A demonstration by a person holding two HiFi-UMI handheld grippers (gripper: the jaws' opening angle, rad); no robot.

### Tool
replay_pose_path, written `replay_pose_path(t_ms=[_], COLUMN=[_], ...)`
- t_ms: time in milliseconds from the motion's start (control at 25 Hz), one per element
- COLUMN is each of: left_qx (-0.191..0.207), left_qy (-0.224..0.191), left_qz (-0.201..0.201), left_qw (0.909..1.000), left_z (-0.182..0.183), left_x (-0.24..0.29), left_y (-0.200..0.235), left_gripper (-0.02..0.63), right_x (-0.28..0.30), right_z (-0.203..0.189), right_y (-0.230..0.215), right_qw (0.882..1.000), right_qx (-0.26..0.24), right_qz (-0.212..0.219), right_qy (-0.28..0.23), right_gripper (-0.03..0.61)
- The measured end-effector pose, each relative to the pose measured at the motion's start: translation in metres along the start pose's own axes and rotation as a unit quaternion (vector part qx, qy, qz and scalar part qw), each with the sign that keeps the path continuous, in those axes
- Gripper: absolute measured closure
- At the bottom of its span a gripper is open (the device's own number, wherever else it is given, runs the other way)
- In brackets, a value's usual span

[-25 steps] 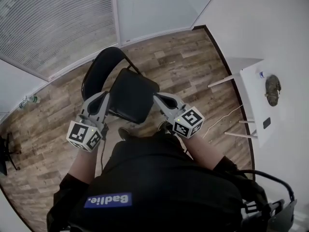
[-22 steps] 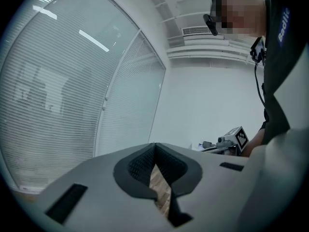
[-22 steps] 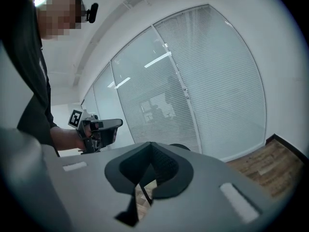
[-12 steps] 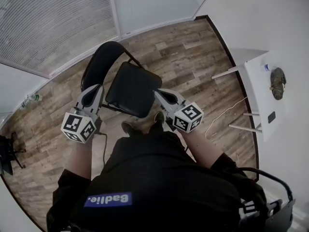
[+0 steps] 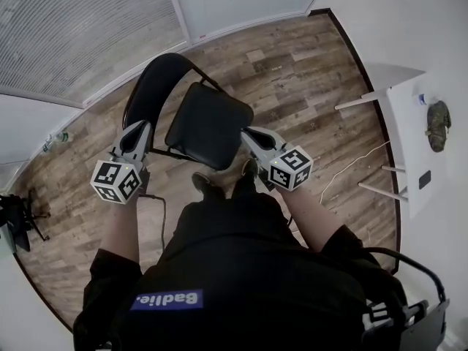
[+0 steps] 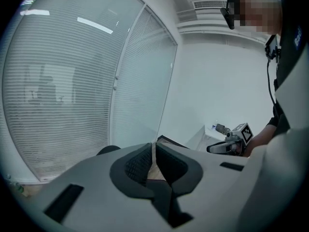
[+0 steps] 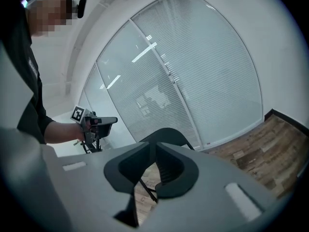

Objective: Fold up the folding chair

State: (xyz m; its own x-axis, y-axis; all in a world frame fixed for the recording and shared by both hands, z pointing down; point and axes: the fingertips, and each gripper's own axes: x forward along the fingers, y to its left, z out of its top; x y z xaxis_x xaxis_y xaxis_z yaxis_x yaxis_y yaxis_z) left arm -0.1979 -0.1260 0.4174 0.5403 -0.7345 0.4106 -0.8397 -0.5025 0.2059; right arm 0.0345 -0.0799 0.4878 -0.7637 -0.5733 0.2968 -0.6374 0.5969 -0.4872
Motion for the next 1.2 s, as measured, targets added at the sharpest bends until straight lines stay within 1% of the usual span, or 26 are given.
replay_pose_path(t_ms=[160,360,480,600,800,1000,1200], left_qx=[-0.001,0.005,0.006,0.01,0.022,0.035,0.055], left_qy=[0.035,0.072,0.093,0.115,0.149,0.189,0.22], left_qz=[0.014,0.041,0.053,0.065,0.085,0.101,0.103], left_qw=[0.9993,0.9966,0.9942,0.9911,0.985,0.9761,0.9685], left_z=[-0.02,-0.041,-0.052,-0.066,-0.087,-0.108,-0.121], left_x=[0.016,0.027,0.033,0.035,0.038,0.049,0.057], left_y=[0.014,0.038,0.059,0.078,0.113,0.154,0.184], left_gripper=[0.606,0.604,0.562,0.54,0.511,0.487,0.458], right_x=[0.009,0.025,0.038,0.046,0.055,0.056,0.057], right_z=[-0.021,-0.05,-0.069,-0.088,-0.122,-0.156,-0.187], right_y=[-0.024,-0.041,-0.05,-0.058,-0.074,-0.091,-0.107], right_qw=[1.0,0.998,0.996,0.993,0.989,0.984,0.978], right_qx=[0.022,0.021,0.025,0.035,0.058,0.073,0.096], right_qz=[0.004,0.016,0.022,0.021,0.008,-0.011,-0.035], right_qy=[0.02,0.062,0.088,0.107,0.133,0.162,0.183], right_gripper=[0.551,0.532,0.515,0.506,0.486,0.466,0.437])
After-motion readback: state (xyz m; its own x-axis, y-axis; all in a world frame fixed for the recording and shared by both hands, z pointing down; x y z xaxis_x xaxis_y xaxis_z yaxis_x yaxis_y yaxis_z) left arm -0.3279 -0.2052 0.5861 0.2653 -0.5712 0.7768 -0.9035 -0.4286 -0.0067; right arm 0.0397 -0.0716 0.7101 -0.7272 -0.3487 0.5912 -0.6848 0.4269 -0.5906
